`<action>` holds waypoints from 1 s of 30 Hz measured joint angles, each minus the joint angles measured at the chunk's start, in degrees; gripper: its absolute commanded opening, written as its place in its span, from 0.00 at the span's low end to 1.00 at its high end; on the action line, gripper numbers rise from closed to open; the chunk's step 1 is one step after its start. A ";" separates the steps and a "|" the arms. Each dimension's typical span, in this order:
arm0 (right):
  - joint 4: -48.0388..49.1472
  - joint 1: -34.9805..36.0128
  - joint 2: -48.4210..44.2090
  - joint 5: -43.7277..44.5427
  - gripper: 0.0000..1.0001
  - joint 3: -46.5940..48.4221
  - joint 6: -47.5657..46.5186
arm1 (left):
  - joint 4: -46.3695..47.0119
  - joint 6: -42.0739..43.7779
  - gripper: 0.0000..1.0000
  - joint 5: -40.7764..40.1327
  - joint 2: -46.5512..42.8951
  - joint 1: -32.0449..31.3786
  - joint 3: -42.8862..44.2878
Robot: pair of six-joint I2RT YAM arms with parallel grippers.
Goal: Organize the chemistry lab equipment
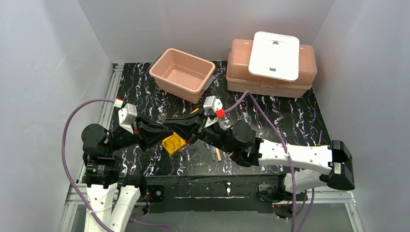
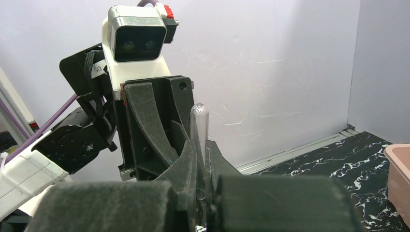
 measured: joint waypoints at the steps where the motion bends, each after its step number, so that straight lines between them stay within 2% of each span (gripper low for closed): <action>1: -0.13 0.00 0.00 0.02 0.09 0.00 0.00 | -0.35 0.31 0.00 -0.15 0.00 -0.02 0.07; 10: -3.37 0.00 -0.83 0.39 0.34 0.00 0.11 | -5.03 3.76 0.00 -2.16 -0.24 -0.13 0.35; 18: -9.51 -2.23 -7.93 -2.60 0.53 0.17 -0.96 | -8.66 5.92 0.00 -7.30 -0.17 -0.04 1.03; 22: -18.36 -9.31 -7.98 -12.24 0.59 5.20 0.07 | -9.18 6.47 0.00 -7.23 -0.17 -0.04 1.03; 25: -28.96 -15.06 -4.31 -22.18 0.64 14.67 0.46 | -9.70 6.91 0.00 -6.82 -0.17 -0.04 1.03; 30: -41.97 -17.25 1.38 -34.51 0.66 26.16 -1.03 | -10.10 7.39 0.00 -5.75 -0.17 -0.04 1.03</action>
